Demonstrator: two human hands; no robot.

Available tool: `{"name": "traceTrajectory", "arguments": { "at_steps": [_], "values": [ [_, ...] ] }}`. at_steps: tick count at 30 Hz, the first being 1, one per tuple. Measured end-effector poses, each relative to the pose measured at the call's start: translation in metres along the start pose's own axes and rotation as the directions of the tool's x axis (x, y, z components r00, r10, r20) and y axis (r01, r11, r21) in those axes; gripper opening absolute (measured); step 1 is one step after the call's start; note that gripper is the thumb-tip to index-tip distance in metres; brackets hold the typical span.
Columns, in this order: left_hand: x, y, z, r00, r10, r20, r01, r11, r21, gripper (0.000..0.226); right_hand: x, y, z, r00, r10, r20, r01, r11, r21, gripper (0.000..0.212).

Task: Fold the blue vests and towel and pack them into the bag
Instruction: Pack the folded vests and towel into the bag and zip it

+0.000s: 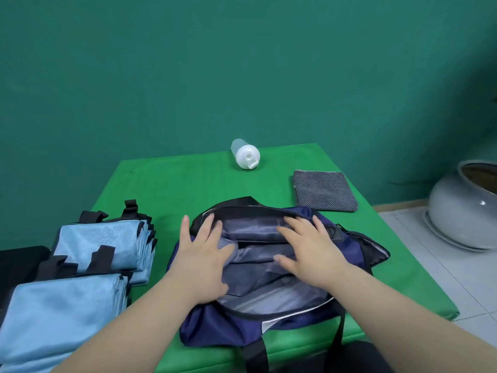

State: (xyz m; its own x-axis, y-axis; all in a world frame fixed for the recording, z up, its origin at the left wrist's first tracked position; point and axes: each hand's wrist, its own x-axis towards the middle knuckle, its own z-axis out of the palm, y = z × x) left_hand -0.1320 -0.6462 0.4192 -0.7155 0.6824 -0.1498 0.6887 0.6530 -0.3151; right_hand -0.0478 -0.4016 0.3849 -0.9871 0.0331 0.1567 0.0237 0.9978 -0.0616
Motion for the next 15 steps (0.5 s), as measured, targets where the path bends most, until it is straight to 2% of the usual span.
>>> {"name": "traceTrajectory", "arguments": {
  "at_steps": [2, 4, 6, 10, 15],
  "values": [
    [0.009, 0.001, 0.005, 0.999, -0.031, 0.027, 0.031, 0.999, 0.013, 0.088, 0.007, -0.01, 0.01, 0.998, 0.061, -0.003, -0.061, 0.997, -0.041, 0.088],
    [0.018, 0.002, 0.008, 0.997, -0.076, 0.033, 0.075, 0.996, 0.05, 0.087, 0.012, -0.019, 0.018, 0.99, 0.14, 0.013, -0.139, 0.988, -0.07, 0.085],
    [0.025, -0.002, 0.01, 0.993, -0.118, 0.009, 0.117, 0.99, 0.083, 0.077, 0.017, -0.023, 0.025, 0.987, 0.157, 0.038, -0.153, 0.983, -0.097, 0.085],
    [0.037, -0.024, 0.015, 0.988, -0.141, -0.065, 0.149, 0.978, 0.144, 0.06, 0.022, -0.015, 0.039, 0.996, 0.031, 0.089, -0.017, 0.988, -0.155, 0.105],
    [0.048, -0.034, 0.024, 0.996, -0.081, 0.027, 0.077, 0.989, 0.126, 0.079, 0.032, 0.005, 0.05, 0.988, -0.075, 0.138, 0.097, 0.981, -0.167, 0.11]
  ]
}}
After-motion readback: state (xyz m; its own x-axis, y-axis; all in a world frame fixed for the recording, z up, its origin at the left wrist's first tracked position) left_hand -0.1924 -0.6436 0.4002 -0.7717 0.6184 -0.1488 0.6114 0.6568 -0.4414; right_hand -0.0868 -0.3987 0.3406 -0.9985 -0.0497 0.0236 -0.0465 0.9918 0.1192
